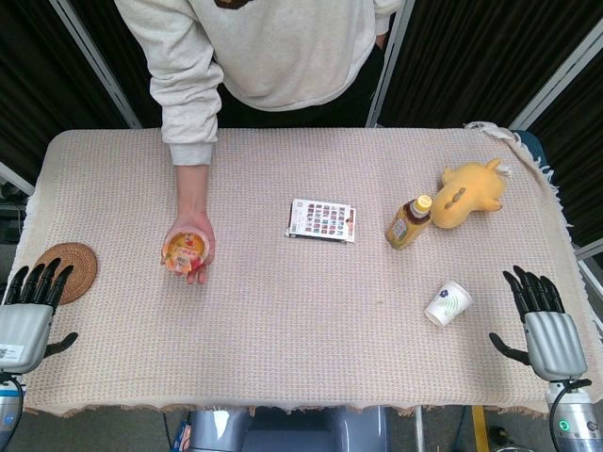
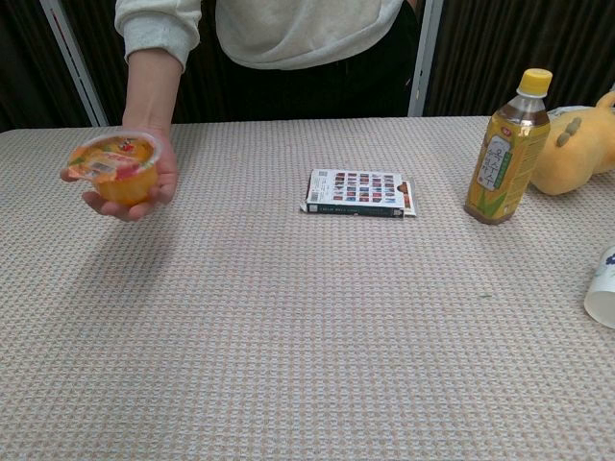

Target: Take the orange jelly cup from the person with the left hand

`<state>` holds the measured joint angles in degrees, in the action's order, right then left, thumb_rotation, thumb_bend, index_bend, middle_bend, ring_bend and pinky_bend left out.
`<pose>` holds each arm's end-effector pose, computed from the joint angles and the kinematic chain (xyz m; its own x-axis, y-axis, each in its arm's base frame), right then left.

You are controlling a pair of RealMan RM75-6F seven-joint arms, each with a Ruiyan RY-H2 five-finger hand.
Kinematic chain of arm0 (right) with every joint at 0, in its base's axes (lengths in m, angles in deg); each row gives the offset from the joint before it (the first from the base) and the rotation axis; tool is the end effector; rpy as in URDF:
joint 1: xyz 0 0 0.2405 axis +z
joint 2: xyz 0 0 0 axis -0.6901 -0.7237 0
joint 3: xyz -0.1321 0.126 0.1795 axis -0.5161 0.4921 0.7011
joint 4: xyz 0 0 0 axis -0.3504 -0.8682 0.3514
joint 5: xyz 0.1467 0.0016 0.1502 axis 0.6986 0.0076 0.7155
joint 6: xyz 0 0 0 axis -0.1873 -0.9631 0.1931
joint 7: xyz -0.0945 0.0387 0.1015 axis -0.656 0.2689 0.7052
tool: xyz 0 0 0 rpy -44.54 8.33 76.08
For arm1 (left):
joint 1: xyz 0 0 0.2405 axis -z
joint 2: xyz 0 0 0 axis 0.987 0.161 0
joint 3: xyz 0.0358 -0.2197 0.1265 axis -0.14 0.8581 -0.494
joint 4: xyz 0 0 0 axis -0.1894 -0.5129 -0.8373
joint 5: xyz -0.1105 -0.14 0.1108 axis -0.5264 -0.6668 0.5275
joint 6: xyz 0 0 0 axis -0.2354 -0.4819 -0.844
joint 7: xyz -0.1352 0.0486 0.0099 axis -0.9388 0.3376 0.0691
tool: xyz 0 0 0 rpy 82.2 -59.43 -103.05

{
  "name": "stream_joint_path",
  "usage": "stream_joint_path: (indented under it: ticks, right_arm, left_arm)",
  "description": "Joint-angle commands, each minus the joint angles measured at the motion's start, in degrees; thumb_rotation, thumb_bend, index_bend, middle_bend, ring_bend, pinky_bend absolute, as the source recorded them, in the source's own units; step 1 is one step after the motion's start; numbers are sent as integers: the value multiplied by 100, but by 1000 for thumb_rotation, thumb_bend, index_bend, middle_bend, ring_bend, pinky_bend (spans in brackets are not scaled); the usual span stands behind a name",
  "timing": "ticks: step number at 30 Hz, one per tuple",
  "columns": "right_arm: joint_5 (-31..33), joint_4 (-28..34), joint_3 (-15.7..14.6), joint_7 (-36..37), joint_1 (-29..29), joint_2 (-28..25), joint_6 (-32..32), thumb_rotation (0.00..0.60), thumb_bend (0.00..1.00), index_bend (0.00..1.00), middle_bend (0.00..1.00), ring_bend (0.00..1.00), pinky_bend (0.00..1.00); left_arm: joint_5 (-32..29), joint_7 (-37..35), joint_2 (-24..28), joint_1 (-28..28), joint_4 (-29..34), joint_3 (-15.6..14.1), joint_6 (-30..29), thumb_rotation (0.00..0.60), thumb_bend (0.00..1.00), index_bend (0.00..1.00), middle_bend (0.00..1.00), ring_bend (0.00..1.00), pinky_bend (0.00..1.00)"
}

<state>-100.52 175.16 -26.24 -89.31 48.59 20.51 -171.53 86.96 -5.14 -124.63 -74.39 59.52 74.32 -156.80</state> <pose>-0.3029 -0.1824 0.1456 0.4006 -0.0108 0.9162 -0.9161 -0.0222 0.4003 -0.2883 0.1753 0.1406 0.6128 0.0615 0.7878 0.7900 -0.0226 -0.6127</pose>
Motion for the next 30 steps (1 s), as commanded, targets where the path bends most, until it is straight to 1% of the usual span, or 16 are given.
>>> stream_joint_path:
  ticks: [1,13,18,21,25,27,30]
  right_arm:
    - [5,2,0,0,0,0,3,600,139,3,0,0,0]
    - [5,12,3,-9,5,3,10,600,140,2,0,0,0]
    - [5,8,7,-25,9,12,11,600,139,2,0,0,0]
    - [7,4,8,-19,22,15,35,600,140,2,0,0,0]
    - [2,-8,4,-1,32,9,54,600,140,2,0,0,0]
    - [-8,-10,1,14,33,3,54,600,140,2,0,0,0]
    - [-9,-10,-3,22,43,1,75,600,140,3,0,0,0]
  left_arm:
    - [-2,1,1,0,1,2,9,600,120,0,0,0,0]
    - [-6,-31,17,6,13,10,63,600,121,0,0,0,0]
    - [-52,38,34,110,80,100,170,600,122,0,0,0,0]
    - [-161,202,175,318,420,297,341,600,122,0,0,0,0]
    - [-522,453,440,663,955,609,720,600,121,0,0,0,4]
    - [-899,694,648,982,1259,824,1134,600,122,0,0,0,28]
    - [-1380,1113,815,1431,1466,1067,1631,600,122,25,0,15,90]
